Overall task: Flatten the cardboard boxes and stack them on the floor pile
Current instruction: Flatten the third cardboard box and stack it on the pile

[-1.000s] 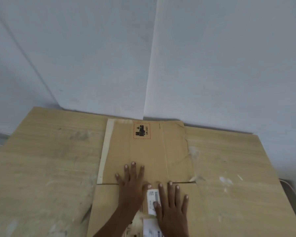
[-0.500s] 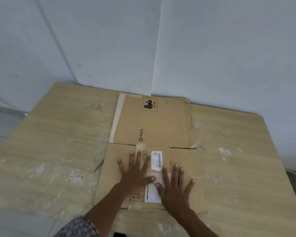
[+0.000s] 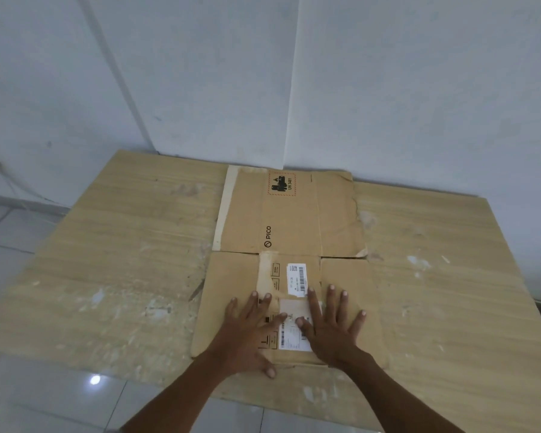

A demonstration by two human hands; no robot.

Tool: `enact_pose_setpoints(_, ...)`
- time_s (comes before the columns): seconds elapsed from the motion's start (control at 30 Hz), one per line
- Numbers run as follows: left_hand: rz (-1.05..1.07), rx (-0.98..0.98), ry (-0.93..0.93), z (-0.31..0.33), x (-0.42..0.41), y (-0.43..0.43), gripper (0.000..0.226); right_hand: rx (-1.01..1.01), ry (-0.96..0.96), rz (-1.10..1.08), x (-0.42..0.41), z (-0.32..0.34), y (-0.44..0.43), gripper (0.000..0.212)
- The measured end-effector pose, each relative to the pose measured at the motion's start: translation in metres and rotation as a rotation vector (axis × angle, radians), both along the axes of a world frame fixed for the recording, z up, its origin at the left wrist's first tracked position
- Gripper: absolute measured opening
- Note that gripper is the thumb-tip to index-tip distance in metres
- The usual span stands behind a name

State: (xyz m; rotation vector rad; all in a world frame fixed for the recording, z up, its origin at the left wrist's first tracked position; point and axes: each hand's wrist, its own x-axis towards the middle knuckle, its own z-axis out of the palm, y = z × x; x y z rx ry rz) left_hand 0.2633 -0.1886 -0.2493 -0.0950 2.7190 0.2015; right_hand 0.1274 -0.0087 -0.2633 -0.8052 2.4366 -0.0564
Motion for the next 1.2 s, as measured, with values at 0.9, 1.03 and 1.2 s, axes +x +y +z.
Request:
enact_pose_setpoints(0.9, 0.118, -0.121, 0.018, 0.134, -0.007, 0.005, 0.076, 0.001, 0.138, 0.166, 0.007, 0.151, 0.023, 0.079)
enact_pose_setpoints(1.03, 0.01, -0.177, 0.054, 0.156, -0.004, -0.001, 0.069, -0.043, 0.176, 0.097, 0.013, 0.16, 0.049, 0.082)
enact_pose_setpoints(1.2, 0.059, -0.118, 0.13, 0.167, 0.0, 0.019, 0.07, -0.055, 0.201, 0.122, 0.001, 0.189, 0.063, 0.084)
